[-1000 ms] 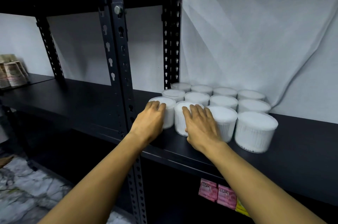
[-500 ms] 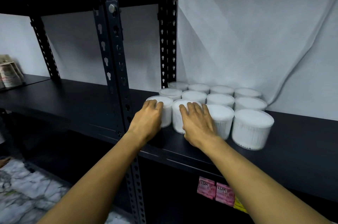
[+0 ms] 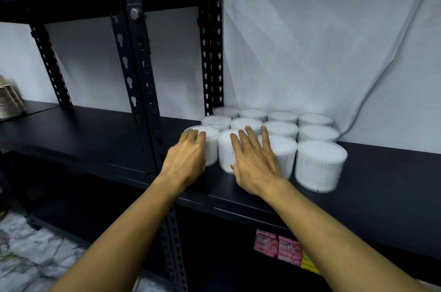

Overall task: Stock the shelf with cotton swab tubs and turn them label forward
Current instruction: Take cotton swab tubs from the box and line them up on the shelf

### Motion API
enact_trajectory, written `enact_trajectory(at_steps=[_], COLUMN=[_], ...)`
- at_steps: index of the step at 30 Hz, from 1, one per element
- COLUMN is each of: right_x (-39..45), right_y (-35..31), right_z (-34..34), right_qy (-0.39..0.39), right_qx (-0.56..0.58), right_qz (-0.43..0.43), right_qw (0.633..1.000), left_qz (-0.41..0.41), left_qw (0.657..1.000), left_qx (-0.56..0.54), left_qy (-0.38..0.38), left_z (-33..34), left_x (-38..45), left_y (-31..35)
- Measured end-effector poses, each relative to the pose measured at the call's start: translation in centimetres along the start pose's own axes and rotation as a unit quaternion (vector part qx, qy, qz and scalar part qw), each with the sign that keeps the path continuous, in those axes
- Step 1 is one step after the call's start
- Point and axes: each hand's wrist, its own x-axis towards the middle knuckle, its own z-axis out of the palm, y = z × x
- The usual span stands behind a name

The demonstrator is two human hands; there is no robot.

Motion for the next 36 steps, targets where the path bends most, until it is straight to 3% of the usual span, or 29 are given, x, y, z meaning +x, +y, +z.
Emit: enact_trajectory(at_steps=[6, 11, 14, 19, 25, 36], right_x=[-3.8, -8.9, -11.2, -12.8, -10.8, -11.4], right_y=[2.7, 7.0, 9.6, 13.1, 14.4, 14.4], right_z=[-1.4, -2.4, -2.9, -2.7, -2.1, -1.1], right_qy=[0.079, 0.142, 0.165, 0.109, -0.001, 0.008], right_qx=[0.049, 0.095, 0.098, 0.127, 0.164, 0.147], right_qz=[0.018, 0.043, 0.059, 0.115, 0.094, 0.076], right_qw=[0.995, 0.984, 0.98, 0.979, 0.982, 0.986], left_qz=[0.016, 0.099, 0.153, 0.151, 0.107, 0.138], left_qw=[0.997, 0.981, 0.973, 0.983, 0.993, 0.989], left_qx=[-0.068, -0.136, -0.124, -0.062, 0.013, -0.031], left_qy=[0.044, 0.095, 0.117, 0.089, 0.043, 0.034], left_z=[-1.3, -1.3, -0.5, 1.1, 1.9, 2.0], left_x=[-1.3, -2.1, -2.2, -1.0, 0.9, 0.8], left_y=[2.3, 7.5, 11.1, 14.8, 15.9, 16.6])
